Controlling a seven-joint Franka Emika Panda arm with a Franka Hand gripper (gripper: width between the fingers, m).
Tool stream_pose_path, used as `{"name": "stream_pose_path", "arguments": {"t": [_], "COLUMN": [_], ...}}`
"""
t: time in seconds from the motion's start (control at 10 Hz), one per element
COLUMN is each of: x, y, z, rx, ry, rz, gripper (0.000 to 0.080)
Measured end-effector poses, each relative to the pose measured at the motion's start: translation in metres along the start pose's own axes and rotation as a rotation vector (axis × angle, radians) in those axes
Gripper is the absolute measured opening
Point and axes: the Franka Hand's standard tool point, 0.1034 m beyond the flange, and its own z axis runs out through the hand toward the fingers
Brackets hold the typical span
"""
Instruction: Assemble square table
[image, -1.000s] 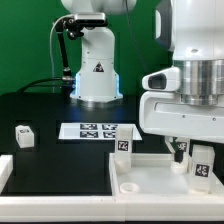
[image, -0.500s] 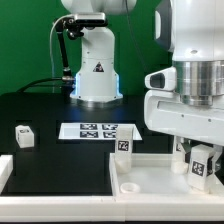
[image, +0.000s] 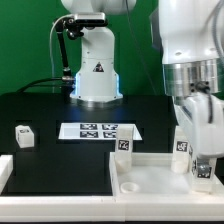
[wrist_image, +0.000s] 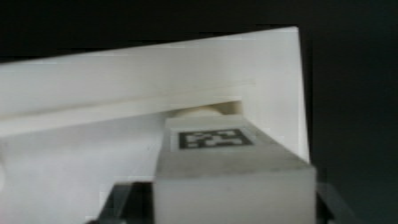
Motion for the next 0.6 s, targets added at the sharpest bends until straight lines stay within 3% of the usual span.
{"name": "stream_pose_path", "arguments": {"t": [0.2, 0.3, 0.4, 0.5, 0.6], "x": [-0.0003, 0.0001, -0.0001, -0.0038, -0.0065], "y": [0.0, 0.0006, 0.0024, 0.0003, 0.0004], "z": [-0.0002, -0.0005, 0.0004, -0.0006, -0.0008], "rx": [-0.004, -0.017, -0.052, -0.064, -0.067], "ry": [0.001, 0.018, 0.05, 0.068, 0.066], "rz": [-0.043, -0.167, -0.358, -0.571, -0.684], "gripper": [0.0289, 0.029, 0.029, 0.0381, 0.0557]}}
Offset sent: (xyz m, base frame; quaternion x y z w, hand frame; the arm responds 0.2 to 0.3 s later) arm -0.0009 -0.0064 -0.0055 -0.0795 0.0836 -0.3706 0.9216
